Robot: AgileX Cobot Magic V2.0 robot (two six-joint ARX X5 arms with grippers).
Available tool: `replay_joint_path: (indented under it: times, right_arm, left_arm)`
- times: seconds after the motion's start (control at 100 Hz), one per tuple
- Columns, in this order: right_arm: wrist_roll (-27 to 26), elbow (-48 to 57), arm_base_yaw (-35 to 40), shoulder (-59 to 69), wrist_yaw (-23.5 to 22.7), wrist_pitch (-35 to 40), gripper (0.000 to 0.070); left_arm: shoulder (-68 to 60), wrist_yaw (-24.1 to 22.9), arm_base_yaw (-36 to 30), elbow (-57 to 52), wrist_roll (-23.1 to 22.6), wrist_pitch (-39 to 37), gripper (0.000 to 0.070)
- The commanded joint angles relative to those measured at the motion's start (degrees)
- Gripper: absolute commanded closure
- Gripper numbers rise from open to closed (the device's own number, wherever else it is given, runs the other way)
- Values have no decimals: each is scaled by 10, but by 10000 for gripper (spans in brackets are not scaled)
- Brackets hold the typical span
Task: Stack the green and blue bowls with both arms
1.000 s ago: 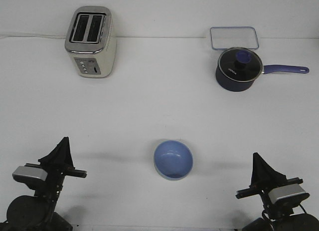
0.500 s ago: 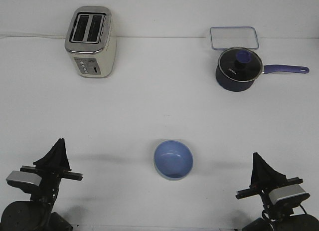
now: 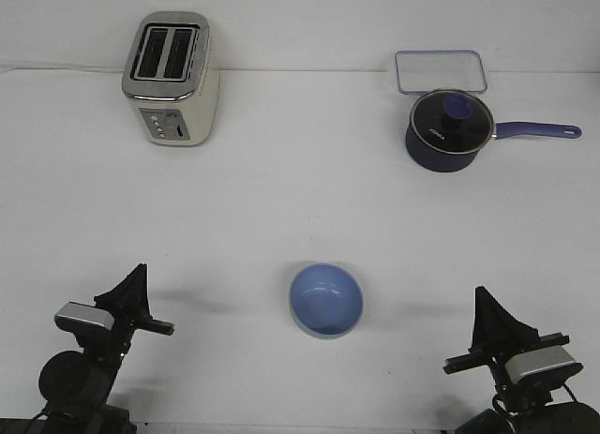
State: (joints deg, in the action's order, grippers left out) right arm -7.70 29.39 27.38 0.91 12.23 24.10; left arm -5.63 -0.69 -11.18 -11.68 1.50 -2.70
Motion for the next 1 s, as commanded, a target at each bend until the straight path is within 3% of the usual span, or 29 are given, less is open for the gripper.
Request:
replay_joint_path:
  times: [0.0, 0.33, 0.99]
  right_arm:
    - [0, 2, 4, 3, 0, -5, 697]
    - [0, 2, 4, 3, 0, -5, 697]
    - [1, 2, 4, 3, 0, -5, 697]
  left_arm:
    - [2, 29, 21, 15, -3, -36, 685]
    - [55, 19, 65, 110, -9, -79, 685]
    - [54, 21, 70, 109, -17, -73, 685]
